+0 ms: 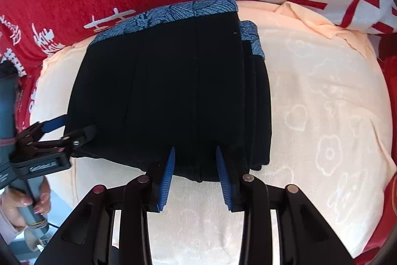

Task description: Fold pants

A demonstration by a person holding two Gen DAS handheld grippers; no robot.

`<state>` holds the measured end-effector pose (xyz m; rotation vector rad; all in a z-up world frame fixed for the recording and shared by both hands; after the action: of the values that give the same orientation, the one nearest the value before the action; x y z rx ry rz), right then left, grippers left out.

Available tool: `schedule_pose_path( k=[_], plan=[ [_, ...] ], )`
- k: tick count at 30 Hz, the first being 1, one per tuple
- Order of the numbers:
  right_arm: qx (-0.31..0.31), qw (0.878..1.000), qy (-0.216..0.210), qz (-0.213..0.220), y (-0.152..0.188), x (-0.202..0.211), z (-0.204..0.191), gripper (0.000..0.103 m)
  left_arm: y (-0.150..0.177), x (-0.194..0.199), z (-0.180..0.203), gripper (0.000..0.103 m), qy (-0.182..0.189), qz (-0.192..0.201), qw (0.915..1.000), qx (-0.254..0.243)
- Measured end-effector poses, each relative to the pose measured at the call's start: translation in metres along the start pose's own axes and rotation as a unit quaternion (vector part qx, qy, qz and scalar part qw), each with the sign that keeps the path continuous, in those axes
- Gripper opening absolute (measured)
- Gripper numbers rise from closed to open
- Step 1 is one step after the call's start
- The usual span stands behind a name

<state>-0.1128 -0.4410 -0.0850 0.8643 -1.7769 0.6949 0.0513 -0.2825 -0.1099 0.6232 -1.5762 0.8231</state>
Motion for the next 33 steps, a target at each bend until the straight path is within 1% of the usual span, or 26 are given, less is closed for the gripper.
schedule_pose_path(
  k=[3, 6, 9, 14, 19, 22, 23, 25, 29, 33],
  plan=[
    [-0.013, 1.0, 0.016, 0.0, 0.002, 0.005, -0.004, 0.038, 0.0, 0.006, -0.012, 0.103, 0.001, -0.006, 0.9999, -0.009],
    [-0.035, 0.999, 0.007, 0.019, 0.011, 0.017, -0.012, 0.039, 0.001, 0.013, -0.023, 0.103, -0.005, -0.001, 0.9998, -0.017],
    [-0.059, 0.998, 0.001, 0.026, 0.018, 0.019, -0.023, 0.05, -0.002, 0.02, -0.034, 0.103, -0.007, 0.007, 0.9998, -0.016],
    [-0.09, 0.995, -0.004, 0.029, 0.032, 0.021, -0.044, 0.051, -0.007, 0.031, -0.049, 0.103, -0.003, 0.012, 0.9996, -0.025],
    [-0.092, 0.995, -0.002, 0.034, 0.038, 0.019, -0.067, 0.062, -0.01, 0.033, -0.057, 0.103, 0.006, 0.014, 0.9995, -0.029],
    [-0.098, 0.995, -0.005, 0.031, 0.042, 0.019, -0.074, 0.064, -0.011, 0.03, -0.059, 0.103, 0.012, 0.011, 0.9994, -0.029],
    [-0.099, 0.995, -0.007, 0.031, 0.042, 0.019, -0.076, 0.065, -0.012, 0.028, -0.058, 0.103, 0.014, 0.01, 0.9994, -0.029],
    [-0.101, 0.994, -0.012, 0.033, 0.045, 0.022, -0.077, 0.073, -0.012, 0.025, -0.057, 0.103, 0.015, 0.008, 0.9995, -0.027],
    [-0.103, 0.994, -0.008, 0.045, 0.049, 0.028, -0.072, 0.078, -0.01, 0.018, -0.052, 0.103, 0.029, -0.005, 0.9994, -0.017],
    [-0.114, 0.992, -0.024, 0.048, 0.053, 0.032, -0.056, 0.08, -0.007, 0.005, -0.046, 0.103, 0.018, -0.03, 0.9993, -0.016]
  ],
)
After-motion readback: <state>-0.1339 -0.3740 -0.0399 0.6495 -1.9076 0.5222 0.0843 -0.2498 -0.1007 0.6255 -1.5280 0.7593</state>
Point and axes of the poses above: each gripper's, at about its wrist camera, not at the fingertips, and x roughly against the way its jaws point, z to its right, y to its underside, the point moved 2 cm from there along -x, roughly the way its jaws point, and after that the axes turned 8 degrees about -y, right-handed, at the moved point
